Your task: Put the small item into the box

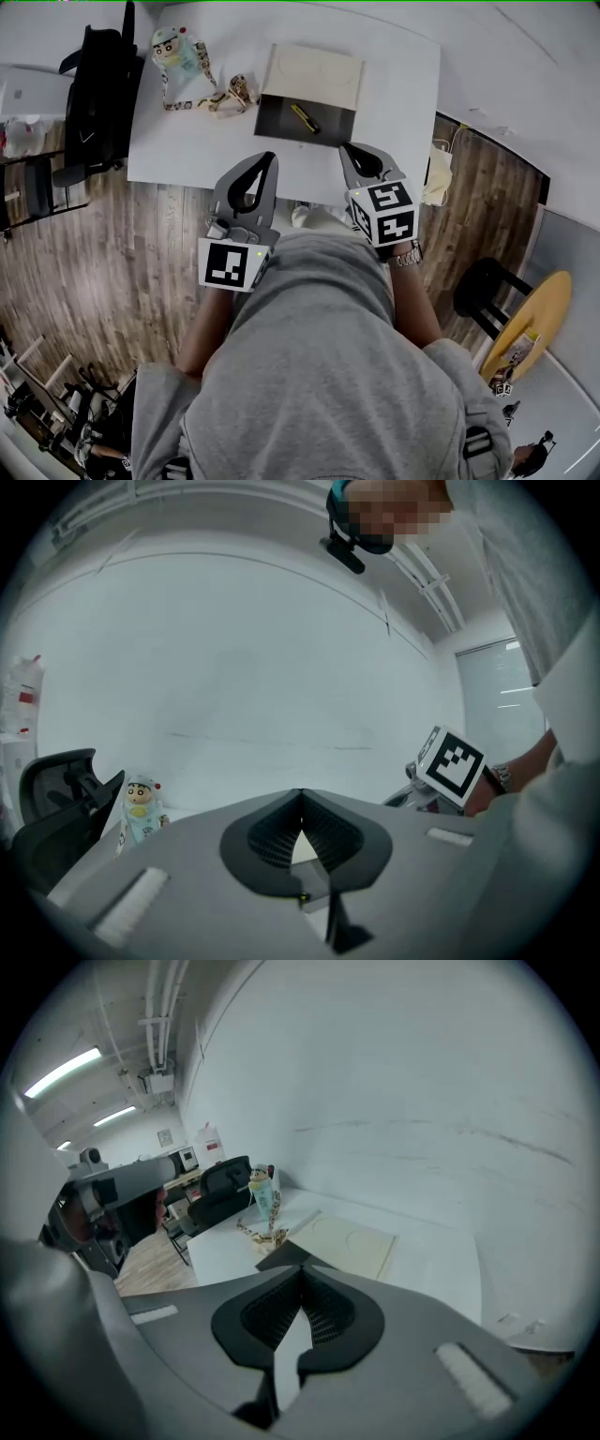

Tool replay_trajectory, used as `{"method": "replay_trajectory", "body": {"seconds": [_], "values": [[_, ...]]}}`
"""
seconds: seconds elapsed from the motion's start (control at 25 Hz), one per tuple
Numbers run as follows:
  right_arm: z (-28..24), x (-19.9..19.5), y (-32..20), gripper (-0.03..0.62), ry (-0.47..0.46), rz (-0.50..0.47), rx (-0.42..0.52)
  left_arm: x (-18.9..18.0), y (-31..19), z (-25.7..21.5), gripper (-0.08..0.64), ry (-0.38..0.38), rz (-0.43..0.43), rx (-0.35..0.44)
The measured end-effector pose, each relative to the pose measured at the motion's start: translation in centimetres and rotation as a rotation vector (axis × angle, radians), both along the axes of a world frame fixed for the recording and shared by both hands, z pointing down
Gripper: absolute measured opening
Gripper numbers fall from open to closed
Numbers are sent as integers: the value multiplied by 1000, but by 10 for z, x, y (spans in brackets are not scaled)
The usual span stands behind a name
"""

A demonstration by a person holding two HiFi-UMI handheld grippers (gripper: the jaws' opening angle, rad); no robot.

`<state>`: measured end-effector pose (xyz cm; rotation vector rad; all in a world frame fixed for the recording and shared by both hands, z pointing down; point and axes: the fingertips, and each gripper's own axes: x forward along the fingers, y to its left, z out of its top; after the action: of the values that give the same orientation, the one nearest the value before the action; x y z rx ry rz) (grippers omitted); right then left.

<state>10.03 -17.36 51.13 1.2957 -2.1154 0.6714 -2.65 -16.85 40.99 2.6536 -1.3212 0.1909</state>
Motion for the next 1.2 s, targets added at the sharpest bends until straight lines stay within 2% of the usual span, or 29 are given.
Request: {"method": "replay_trajectory", "body": {"seconds": [0.24,0.44,0.64,0.88,1.2], "values": [[-52,-2,14,15,-34,10,145,1,21,-9,3,-12,-9,23],[-87,-3,23,15,-59,8,258,-11,31,-16,3,26,-80,80],[-121,-1,27,15,-96,15,343,-24,37,-26,3,36,-136,106],[-160,-2,34,15,-138,1,450,-37,37,-53,3,26,-176,177],[-185,4,39,15,-171,7,542,-36,40,-72,3,22,-188,229]]}}
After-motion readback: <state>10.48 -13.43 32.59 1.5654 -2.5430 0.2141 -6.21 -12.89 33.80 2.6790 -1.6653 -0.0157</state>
